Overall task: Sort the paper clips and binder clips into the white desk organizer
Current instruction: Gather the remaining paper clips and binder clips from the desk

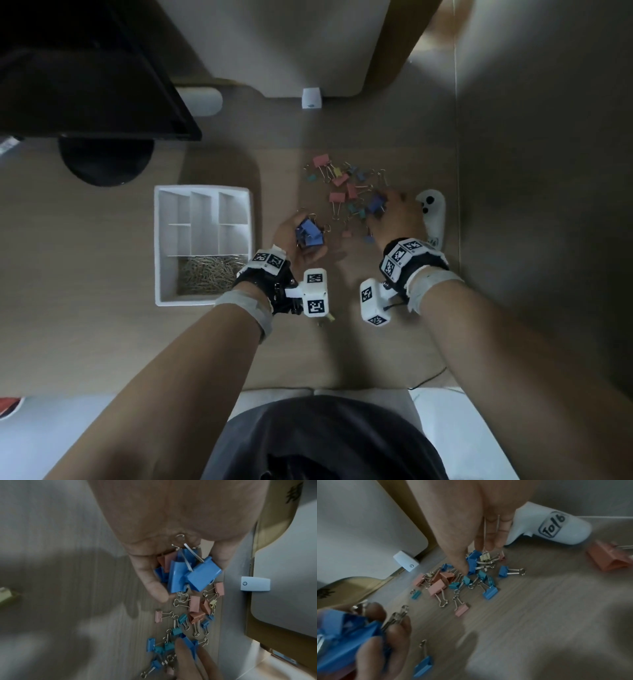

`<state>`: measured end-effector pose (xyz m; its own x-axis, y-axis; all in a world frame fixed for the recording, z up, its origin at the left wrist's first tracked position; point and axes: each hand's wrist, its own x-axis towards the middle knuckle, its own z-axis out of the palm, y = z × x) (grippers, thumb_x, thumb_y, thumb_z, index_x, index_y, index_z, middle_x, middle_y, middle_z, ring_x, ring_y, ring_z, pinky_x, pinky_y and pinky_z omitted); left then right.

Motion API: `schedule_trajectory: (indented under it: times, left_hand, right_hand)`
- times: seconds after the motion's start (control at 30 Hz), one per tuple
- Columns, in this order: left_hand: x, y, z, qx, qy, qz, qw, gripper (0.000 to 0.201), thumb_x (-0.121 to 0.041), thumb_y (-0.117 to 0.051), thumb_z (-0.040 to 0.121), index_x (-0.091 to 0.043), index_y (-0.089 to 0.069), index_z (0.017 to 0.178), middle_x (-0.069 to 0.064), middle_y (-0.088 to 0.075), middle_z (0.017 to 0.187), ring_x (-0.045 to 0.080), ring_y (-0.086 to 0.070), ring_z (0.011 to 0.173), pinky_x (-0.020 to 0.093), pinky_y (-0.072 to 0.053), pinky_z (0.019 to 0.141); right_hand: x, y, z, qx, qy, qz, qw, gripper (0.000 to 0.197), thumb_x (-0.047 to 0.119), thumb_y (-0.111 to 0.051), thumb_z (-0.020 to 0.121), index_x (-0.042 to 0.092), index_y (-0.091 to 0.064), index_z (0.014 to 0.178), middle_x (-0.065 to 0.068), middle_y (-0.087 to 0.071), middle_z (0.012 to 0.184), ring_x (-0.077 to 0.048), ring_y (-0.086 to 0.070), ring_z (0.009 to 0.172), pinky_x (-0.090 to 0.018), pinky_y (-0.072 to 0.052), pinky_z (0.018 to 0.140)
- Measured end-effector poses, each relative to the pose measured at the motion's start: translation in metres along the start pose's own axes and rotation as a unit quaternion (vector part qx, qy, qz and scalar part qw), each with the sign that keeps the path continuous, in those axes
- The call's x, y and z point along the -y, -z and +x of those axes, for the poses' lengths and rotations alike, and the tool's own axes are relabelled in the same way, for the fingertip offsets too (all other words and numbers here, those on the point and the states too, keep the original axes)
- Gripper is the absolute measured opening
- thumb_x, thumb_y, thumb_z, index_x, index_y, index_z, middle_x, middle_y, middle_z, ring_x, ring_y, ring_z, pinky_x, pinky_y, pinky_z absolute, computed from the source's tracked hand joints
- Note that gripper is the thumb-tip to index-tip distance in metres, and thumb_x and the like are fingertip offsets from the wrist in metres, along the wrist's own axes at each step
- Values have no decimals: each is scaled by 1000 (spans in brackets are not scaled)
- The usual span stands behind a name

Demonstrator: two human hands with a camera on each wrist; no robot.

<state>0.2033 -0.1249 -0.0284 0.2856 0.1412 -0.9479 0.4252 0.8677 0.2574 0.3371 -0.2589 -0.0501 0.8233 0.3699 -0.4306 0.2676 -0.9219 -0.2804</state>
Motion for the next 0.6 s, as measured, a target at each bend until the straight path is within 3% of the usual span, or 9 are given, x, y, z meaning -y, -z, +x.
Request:
schedule_trajectory:
  times: [0.1, 0.2, 0.4, 0.5, 0.6]
  left_hand:
    - [-5, 1, 10, -29, 9, 17, 999, 23, -38, -55, 95, -18, -62, 85, 6, -64, 93, 20, -61, 77, 37, -52, 73]
    - [-7, -3, 15, -15, 24, 23, 999, 24, -40, -57, 93, -19, -64, 82, 3, -65, 85, 18, -61, 74, 34, -51, 62]
    - [-10, -8, 21, -8, 23, 2, 1000, 26, -39, -56, 94, -19, -60, 77, 2, -60, 77, 16, -56, 67, 32, -52, 62]
    - [-6, -13, 21, -16, -3, -29, 999, 25, -36, -56, 95, -15, -63, 84, 4, -67, 78, 18, -64, 65, 28, -57, 54]
    - [-8, -16, 14, 19, -1, -84, 996, 35, -37, -50, 98, -7, -66, 90, 10, -74, 74, 21, -70, 61, 30, -58, 60]
  right_hand:
    - [-1, -9, 9, -17, 19, -49, 998, 41, 36, -70, 84, 19, -57, 119, -11, -64, 115, -36, -57, 108, -44, -49, 86]
    - [0, -13, 9, -32, 28, -51, 998, 30, 33, -70, 84, 19, -60, 108, -7, -65, 106, -32, -59, 102, -43, -48, 83]
    - [13, -1, 1, 0, 28, 81, 996, 30, 47, -59, 80, 30, -59, 105, 3, -61, 103, -23, -60, 92, -37, -53, 75]
    - [35, 4, -13, 78, 64, 218, 971, 31, 43, -70, 78, 35, -64, 107, 14, -68, 102, -12, -65, 94, -34, -54, 83]
    - [49, 3, -25, 129, 171, 187, 959, 35, 45, -80, 72, 36, -70, 104, 7, -67, 118, -18, -58, 114, -44, -48, 101]
